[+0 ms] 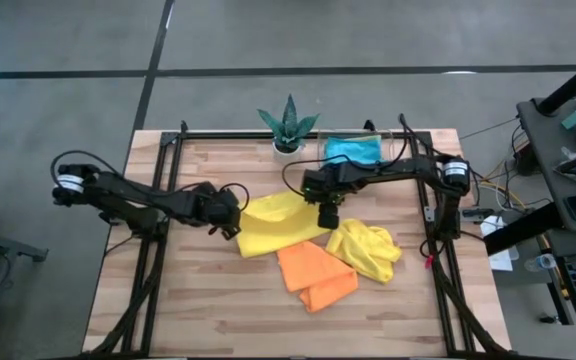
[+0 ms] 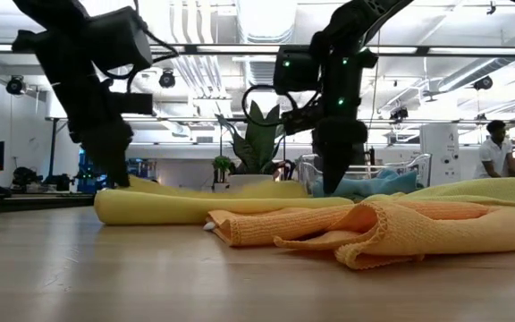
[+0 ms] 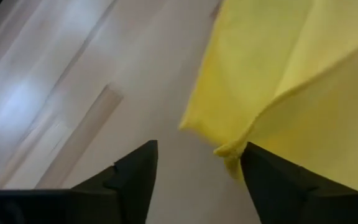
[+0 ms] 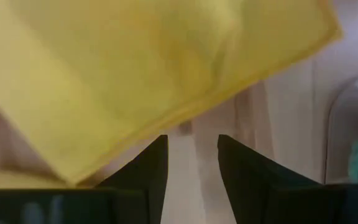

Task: Fold microfiber towels
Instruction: Fold the left yellow microfiber towel

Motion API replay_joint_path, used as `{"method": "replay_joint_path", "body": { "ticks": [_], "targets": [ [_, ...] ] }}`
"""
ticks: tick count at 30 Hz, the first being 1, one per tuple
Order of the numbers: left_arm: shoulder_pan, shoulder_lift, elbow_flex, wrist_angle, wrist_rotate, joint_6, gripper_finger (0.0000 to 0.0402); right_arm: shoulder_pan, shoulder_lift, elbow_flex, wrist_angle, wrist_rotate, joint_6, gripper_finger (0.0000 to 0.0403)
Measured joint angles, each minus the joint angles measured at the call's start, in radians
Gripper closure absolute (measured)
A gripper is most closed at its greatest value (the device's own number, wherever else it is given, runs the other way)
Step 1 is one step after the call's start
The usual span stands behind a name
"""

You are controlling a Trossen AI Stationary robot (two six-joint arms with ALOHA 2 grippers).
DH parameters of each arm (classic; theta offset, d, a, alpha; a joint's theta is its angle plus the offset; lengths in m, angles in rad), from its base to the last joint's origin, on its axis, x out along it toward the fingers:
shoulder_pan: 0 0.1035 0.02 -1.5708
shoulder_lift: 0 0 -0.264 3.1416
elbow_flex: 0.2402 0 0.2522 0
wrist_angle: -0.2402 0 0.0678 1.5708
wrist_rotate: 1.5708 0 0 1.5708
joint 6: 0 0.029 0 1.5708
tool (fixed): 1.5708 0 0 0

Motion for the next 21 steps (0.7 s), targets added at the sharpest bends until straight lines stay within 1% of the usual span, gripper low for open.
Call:
{"method": "replay_joint_path", "body": {
  "ticks": [4, 11, 16, 19, 21],
  "targets": [
    [0.016, -0.010, 0.000, -0.046, 0.000, 0.006, 0.0172, 0.009, -0.039, 0.000, -0.062, -0.003, -0.001, 0.0271],
    [0.020, -0.020, 0.000, -0.047, 0.002, 0.055, 0.0170, 0.018, -0.145, 0.001, -0.127, -0.004, -0.050, 0.0271],
    [0.017, -0.041, 0.019, -0.048, 0.017, 0.107, 0.0170, 0.018, -0.256, 0.001, -0.110, 0.000, -0.074, 0.0271],
    [0.005, -0.075, 0.040, -0.034, 0.071, 0.135, 0.0170, 0.018, -0.317, 0.000, -0.057, 0.000, -0.069, 0.0271],
    [-0.015, -0.101, 0.040, 0.005, 0.106, 0.159, 0.0170, 0.018, -0.346, -0.007, -0.020, 0.000, -0.062, 0.0271]
  ]
}}
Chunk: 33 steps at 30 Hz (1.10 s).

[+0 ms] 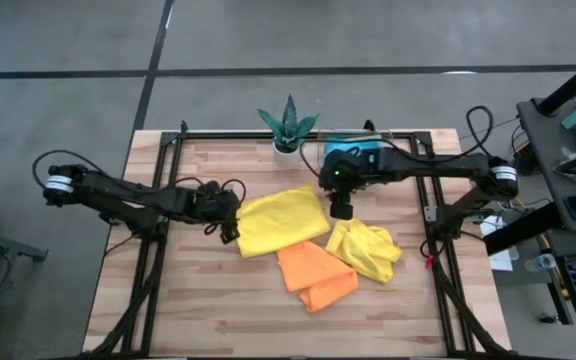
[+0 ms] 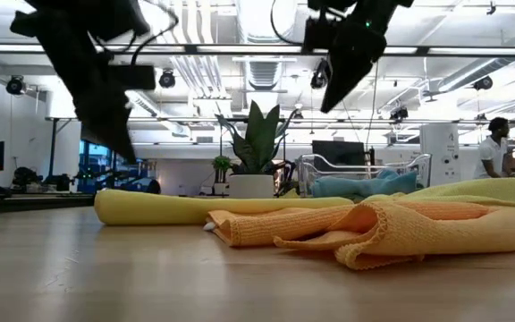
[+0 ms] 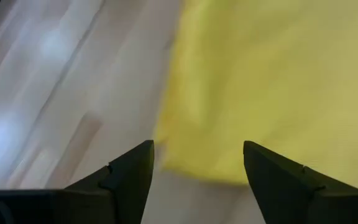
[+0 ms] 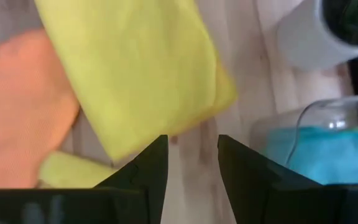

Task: Fold microfiber towels
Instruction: Fold the left yellow microfiber towel

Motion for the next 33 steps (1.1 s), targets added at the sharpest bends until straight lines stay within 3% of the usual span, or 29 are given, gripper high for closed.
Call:
{"method": "replay_joint_path", "body": {
  "ticks": [5, 11, 23, 33],
  "targets": [
    [-0.075, -0.059, -0.034, 0.171, 0.040, 0.033, 0.0171, 0.000, -0.022, -0.038, 0.097, 0.000, -0.002, 0.0271],
    [-0.169, -0.062, -0.049, 0.223, 0.091, -0.009, 0.0171, 0.005, -0.015, -0.139, 0.211, -0.041, -0.002, 0.0271],
    [-0.278, 0.089, -0.035, 0.366, 0.106, -0.030, 0.0171, 0.147, -0.013, -0.387, 0.552, -0.072, -0.061, 0.0271],
    [-0.283, 0.269, 0.048, 0.347, 0.140, -0.054, 0.0171, 0.220, -0.013, -0.426, 0.565, -0.016, 0.020, 0.0271]
  ]
}}
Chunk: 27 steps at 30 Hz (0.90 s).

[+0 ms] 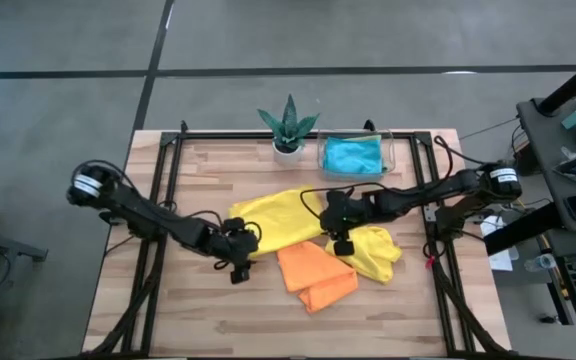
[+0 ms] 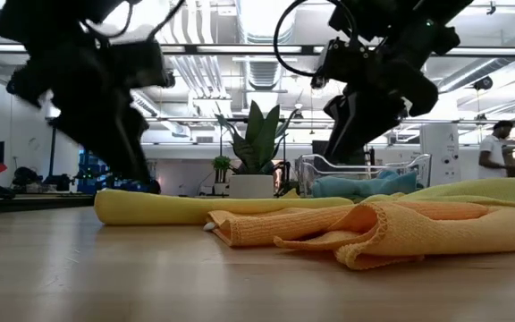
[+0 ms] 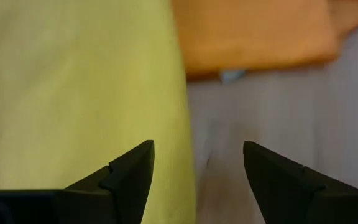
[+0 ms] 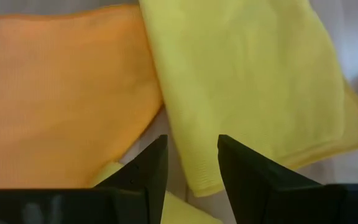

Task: Fold microfiber towels
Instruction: Fold the left yellow microfiber towel

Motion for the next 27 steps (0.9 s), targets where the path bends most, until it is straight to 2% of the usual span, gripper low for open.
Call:
{"method": "replay_joint_path", "body": {
  "ticks": [6, 9, 13, 18, 21, 27],
  "targets": [
    [0.000, 0.091, 0.013, -0.041, -0.014, -0.001, 0.0175, 0.031, 0.000, -0.005, 0.002, 0.000, 0.046, 0.0271],
    [0.001, 0.117, 0.014, -0.048, -0.019, 0.003, 0.0201, 0.042, 0.000, -0.005, 0.004, 0.000, 0.054, 0.0271],
    [0.002, 0.118, 0.014, -0.131, -0.028, -0.007, 0.0273, 0.049, 0.000, -0.004, 0.012, 0.001, 0.060, 0.0271],
    [0.002, 0.080, 0.013, -0.351, -0.094, -0.067, 0.0385, 0.049, 0.000, -0.008, 0.037, 0.001, 0.063, 0.0271],
    [0.002, 0.042, 0.011, -0.482, -0.131, -0.099, 0.0389, 0.049, 0.000, -0.008, 0.059, 0.001, 0.067, 0.0271],
    [0.002, -0.023, 0.005, -0.655, -0.116, -0.079, 0.0384, 0.049, 0.000, -0.009, 0.079, 0.001, 0.067, 0.0271]
  ]
}}
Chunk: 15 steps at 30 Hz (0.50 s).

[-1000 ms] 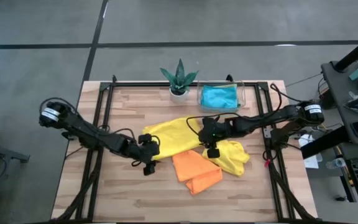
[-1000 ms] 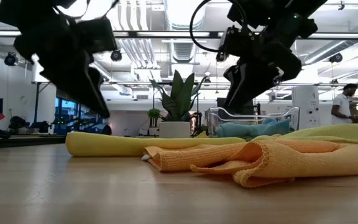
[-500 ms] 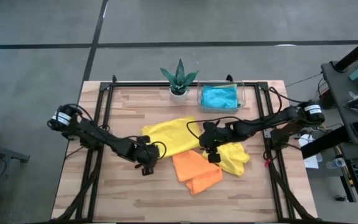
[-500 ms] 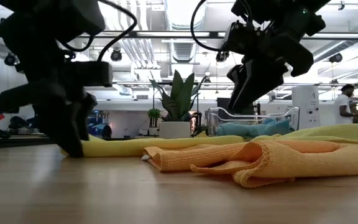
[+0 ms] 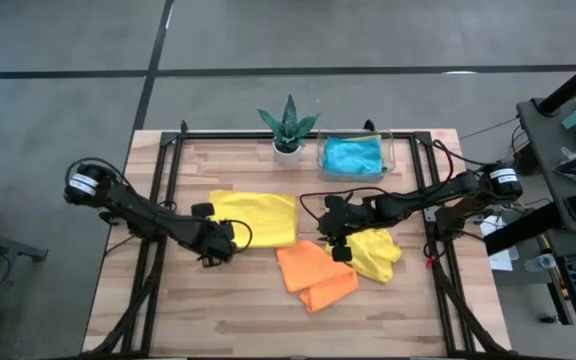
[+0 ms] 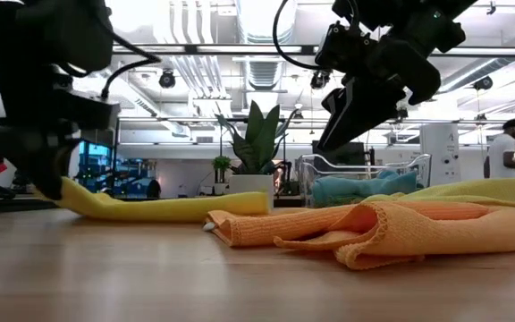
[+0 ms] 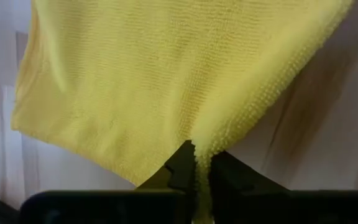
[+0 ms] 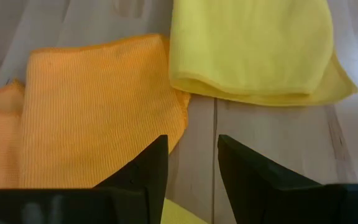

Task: Fold microfiber towels
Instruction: Fold the left yellow microfiber towel

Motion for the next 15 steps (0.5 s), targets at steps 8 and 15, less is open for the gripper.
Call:
{"method": "replay_joint_path", "body": {
  "ticks": [8, 15],
  "targets": [
    [0.001, -0.093, 0.000, -0.065, 0.057, -0.016, 0.0305, 0.000, 0.000, -0.018, 0.024, 0.023, -0.032, 0.0271],
    [0.001, -0.134, 0.033, -0.057, 0.169, -0.027, 0.0196, -0.008, 0.000, -0.097, 0.230, 0.042, -0.059, 0.0281]
  ]
}}
